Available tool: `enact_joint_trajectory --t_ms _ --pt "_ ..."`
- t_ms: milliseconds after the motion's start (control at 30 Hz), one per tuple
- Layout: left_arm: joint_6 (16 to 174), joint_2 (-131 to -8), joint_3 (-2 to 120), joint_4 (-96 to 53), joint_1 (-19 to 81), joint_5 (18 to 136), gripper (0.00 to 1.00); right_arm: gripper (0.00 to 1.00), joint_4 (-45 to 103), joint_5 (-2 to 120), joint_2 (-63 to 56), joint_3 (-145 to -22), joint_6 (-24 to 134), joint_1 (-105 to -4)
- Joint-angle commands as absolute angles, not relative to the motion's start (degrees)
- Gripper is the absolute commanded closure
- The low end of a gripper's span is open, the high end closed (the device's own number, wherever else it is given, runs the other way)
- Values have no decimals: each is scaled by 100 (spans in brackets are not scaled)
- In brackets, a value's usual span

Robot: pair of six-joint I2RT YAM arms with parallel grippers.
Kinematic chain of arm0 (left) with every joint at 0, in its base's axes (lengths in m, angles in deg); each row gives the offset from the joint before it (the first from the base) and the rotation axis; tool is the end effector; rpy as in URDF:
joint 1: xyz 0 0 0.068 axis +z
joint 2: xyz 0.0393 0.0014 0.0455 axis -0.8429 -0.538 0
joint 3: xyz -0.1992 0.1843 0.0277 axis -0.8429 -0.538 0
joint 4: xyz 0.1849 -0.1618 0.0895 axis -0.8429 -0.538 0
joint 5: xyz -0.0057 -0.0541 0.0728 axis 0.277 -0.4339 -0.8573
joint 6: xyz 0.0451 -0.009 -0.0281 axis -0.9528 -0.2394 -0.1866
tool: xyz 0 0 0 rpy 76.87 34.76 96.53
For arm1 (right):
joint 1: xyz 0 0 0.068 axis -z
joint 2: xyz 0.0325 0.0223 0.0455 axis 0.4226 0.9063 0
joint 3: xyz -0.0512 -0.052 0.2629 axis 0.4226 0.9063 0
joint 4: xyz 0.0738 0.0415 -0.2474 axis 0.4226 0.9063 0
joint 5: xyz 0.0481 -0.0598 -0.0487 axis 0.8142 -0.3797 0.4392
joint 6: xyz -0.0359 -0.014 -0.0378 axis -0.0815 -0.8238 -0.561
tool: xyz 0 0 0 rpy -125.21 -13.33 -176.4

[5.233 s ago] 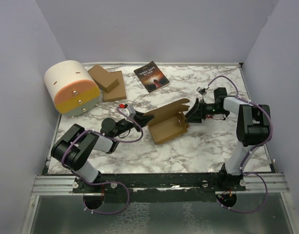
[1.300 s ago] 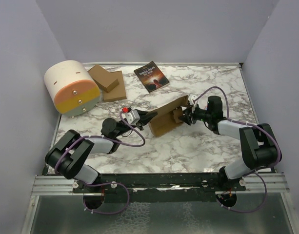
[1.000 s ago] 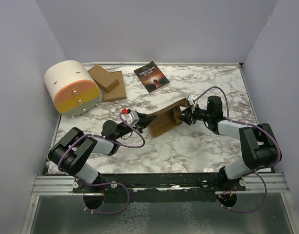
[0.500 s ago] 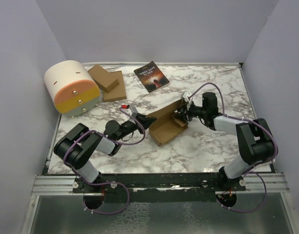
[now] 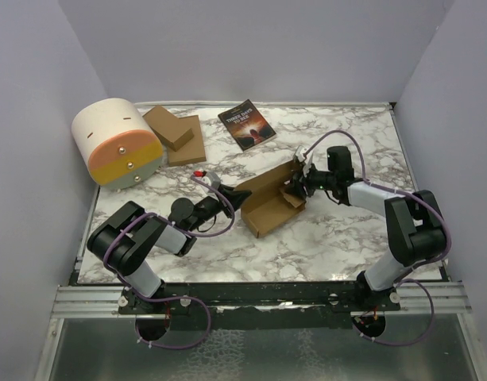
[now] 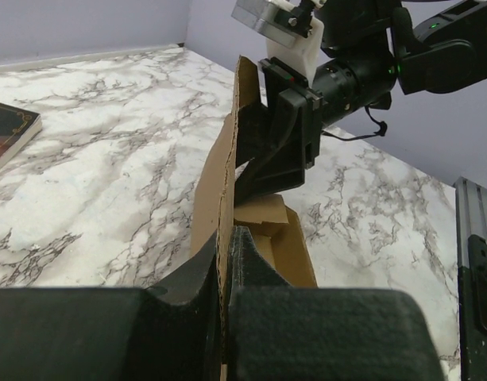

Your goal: Fold the paper box

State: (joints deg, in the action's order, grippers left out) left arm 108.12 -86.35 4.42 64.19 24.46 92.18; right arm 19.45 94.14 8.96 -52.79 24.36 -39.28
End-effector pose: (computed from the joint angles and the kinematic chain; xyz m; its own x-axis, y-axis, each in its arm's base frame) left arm 0.2074 -0.1514 0.1807 -0.1650 -0.3440 -0.9243 0.8301 0.4576 -0.3185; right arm 0.3051 0.1028 0.1689 -0.2860 -0.3790 -0.8801 -0.8793 0.4688 0.0838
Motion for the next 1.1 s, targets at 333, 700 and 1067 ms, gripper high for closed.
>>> enact_joint_trajectory --t_ms 333,700,1067 --pt "10833 -8481 287 7803 2475 8652 100 47 3196 9025 547 -5561 1941 -3941" --pt "10839 -8411 253 7802 2473 8575 100 40 3439 9018 344 -5511 1954 -3857" --pt "10858 -8319 243 7800 2473 8547 100 39 3808 9260 651 -5642 2041 -3739"
